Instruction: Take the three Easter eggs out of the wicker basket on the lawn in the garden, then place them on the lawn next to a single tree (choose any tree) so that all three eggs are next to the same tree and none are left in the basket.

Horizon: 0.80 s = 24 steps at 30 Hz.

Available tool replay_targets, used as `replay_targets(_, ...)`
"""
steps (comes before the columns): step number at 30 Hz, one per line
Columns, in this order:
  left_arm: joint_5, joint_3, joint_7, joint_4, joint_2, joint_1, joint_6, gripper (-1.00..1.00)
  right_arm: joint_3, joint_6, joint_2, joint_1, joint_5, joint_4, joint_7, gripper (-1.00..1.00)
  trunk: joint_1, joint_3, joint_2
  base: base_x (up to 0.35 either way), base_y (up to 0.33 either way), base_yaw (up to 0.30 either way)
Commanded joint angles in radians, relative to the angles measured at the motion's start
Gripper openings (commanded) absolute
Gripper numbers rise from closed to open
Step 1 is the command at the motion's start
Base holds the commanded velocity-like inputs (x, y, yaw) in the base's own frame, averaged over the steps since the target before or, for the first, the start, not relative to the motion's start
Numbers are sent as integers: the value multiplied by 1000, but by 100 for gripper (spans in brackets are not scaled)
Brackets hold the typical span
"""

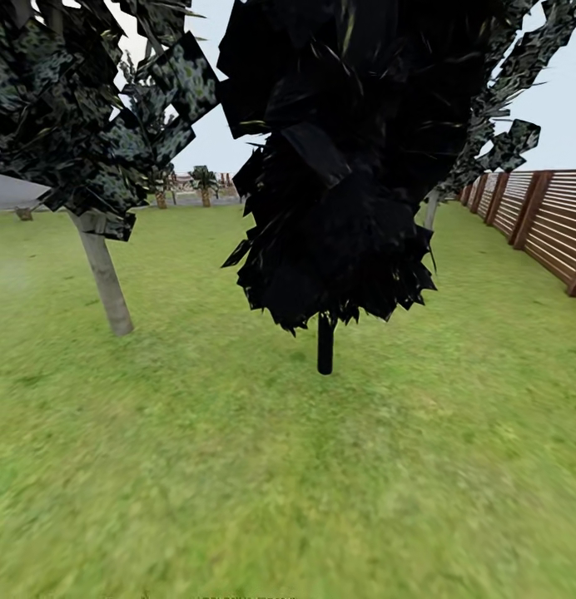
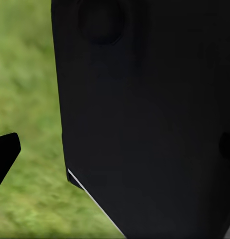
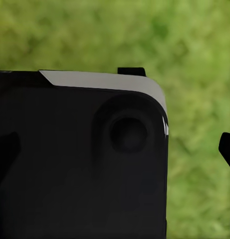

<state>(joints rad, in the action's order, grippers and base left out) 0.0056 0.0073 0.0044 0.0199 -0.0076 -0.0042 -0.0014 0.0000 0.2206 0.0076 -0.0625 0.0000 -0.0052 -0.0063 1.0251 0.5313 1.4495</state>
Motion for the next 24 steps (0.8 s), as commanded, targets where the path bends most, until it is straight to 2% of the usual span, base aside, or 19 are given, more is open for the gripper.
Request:
replay_targets(1, 1, 1, 0, 0, 0, 0, 0, 100, 0, 3, 0, 0, 0, 1, 0, 100, 0, 2, 0, 0, 0, 194)
replay_targets(24, 1, 1, 1, 0, 0, 0, 0, 100, 1, 3, 2, 0, 2, 2, -1, 100, 0, 29, 0, 0, 0, 194)
